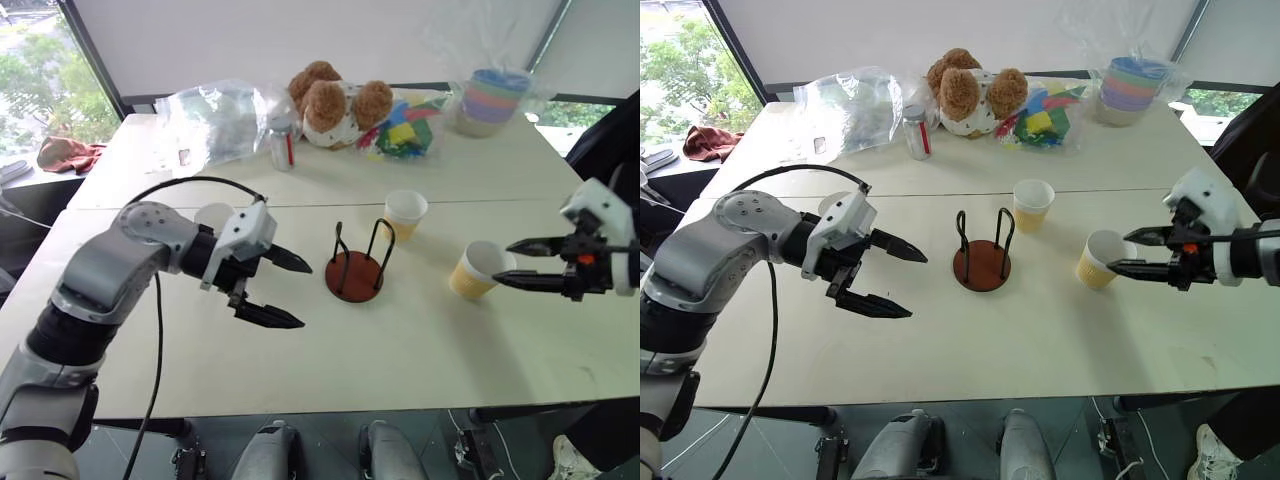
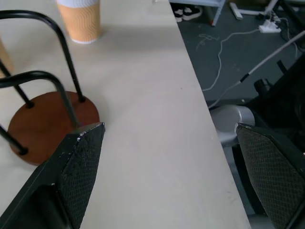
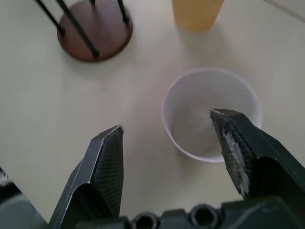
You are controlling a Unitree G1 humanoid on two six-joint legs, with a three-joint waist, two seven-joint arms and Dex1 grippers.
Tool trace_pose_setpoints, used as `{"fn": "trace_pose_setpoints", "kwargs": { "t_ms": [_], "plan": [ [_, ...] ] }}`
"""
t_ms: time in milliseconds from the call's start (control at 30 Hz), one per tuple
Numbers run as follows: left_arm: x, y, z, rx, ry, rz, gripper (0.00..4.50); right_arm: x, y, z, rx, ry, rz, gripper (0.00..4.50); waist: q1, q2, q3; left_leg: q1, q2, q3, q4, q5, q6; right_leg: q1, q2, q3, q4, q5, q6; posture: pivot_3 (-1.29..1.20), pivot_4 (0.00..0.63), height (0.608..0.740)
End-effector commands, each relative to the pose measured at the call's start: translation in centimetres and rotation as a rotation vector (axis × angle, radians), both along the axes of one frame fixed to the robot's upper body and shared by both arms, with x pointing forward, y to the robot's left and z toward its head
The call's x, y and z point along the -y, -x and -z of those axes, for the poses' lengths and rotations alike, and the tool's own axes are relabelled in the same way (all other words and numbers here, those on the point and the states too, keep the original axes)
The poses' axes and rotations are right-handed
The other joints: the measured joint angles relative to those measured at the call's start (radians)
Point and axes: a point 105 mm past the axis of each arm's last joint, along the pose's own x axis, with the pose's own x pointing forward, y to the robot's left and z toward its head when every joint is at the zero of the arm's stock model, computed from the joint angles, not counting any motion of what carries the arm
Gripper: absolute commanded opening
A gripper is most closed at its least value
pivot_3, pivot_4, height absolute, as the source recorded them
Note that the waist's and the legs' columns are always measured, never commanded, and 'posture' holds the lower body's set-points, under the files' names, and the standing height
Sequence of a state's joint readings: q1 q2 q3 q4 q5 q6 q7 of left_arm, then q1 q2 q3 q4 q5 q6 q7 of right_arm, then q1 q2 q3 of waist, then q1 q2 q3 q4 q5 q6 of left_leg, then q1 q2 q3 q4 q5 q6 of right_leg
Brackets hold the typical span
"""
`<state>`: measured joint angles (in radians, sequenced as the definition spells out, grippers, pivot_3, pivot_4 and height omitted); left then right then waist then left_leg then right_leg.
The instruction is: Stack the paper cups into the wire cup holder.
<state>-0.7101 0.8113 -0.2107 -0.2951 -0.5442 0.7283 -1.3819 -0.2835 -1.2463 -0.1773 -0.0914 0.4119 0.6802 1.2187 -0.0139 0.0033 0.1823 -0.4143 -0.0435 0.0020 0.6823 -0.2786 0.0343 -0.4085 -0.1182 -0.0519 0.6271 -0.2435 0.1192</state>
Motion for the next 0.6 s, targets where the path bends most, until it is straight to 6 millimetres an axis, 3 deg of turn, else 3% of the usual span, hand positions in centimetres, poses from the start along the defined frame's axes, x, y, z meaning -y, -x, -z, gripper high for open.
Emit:
{"fn": "trace_pose_setpoints", "kwargs": {
  "t_ms": [33, 333, 433, 600],
  "plan": [
    [0.2, 0.1, -1.1, 0.046, 0.028, -0.003, 4.50, 0.6, -0.6, -0.9, 0.046, 0.070, -0.055, 3.14, 0.003, 0.000, 0.000, 0.000, 0.000, 0.000, 0.000, 0.000, 0.000, 0.000, 0.000, 0.000, 0.000, 0.000, 0.000, 0.00, 0.150, 0.740],
    [-1.3, -1.3, 0.1, 0.027, 0.025, -0.117, 4.50, 0.3, -1.2, 0.8, -0.012, 0.089, -0.139, 3.14, 0.007, 0.000, 0.000, 0.000, 0.000, 0.000, 0.000, 0.000, 0.000, 0.000, 0.000, 0.000, -0.001, 0.000, 0.000, 0.00, 0.150, 0.740],
    [-1.6, -1.6, 0.4, 0.021, 0.021, -0.133, 4.50, 0.2, -1.3, 1.4, -0.020, 0.101, -0.158, 2.42, 0.007, 0.000, 0.000, 0.000, 0.000, 0.000, 0.000, 0.000, 0.000, 0.000, 0.000, 0.000, -0.001, 0.000, 0.000, 0.00, 0.150, 0.740],
    [-1.6, -1.8, 0.4, 0.024, 0.032, -0.156, 4.50, 0.2, -1.5, 1.6, -0.019, 0.109, -0.171, 0.02, 0.007, 0.000, 0.000, 0.000, 0.000, 0.000, 0.000, 0.000, -0.001, 0.000, -0.001, 0.000, -0.001, 0.000, 0.000, 0.00, 0.150, 0.740]
  ]
}}
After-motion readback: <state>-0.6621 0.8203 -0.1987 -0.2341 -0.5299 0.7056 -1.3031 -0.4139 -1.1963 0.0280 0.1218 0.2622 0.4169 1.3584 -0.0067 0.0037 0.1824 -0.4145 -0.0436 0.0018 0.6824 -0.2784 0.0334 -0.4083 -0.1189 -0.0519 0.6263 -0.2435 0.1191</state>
